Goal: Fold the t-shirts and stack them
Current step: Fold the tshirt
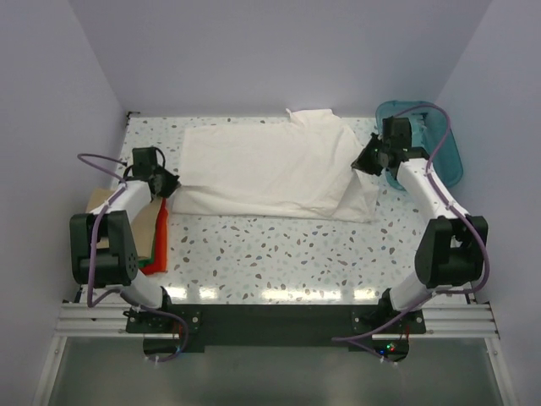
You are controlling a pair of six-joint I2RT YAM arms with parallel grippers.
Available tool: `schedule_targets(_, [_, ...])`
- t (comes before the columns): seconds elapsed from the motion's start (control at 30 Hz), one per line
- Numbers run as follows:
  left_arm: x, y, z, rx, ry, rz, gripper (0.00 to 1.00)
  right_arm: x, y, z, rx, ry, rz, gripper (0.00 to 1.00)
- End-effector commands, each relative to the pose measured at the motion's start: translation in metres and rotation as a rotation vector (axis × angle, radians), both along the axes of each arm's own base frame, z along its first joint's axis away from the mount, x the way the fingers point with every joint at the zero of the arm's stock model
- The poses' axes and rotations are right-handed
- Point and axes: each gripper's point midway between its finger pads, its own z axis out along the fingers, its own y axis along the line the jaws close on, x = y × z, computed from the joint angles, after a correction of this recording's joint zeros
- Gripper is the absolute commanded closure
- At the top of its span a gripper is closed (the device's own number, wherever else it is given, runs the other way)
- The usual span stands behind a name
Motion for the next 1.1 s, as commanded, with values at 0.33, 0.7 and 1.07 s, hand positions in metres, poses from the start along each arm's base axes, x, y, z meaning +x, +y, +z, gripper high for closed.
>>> schedule_targets(0.33, [0.019,0.013,0.002,0.04,0.011,0.037,1.0,0.045,-0.022,0.01,0.079,-0.064,-0.014,1.0])
schedule_targets(0.7, [0.024,0.012,0.009,0.033,-0.016,0.032,1.0,0.072,-0.025,0.039,0.108,-0.126,-0.001,1.0])
schedule_targets(1.07, [0.035,0.011,0.018,0.026,-0.041,0.025,1.0,0.081,-0.036,0.043,0.112,-0.136,-0.017,1.0])
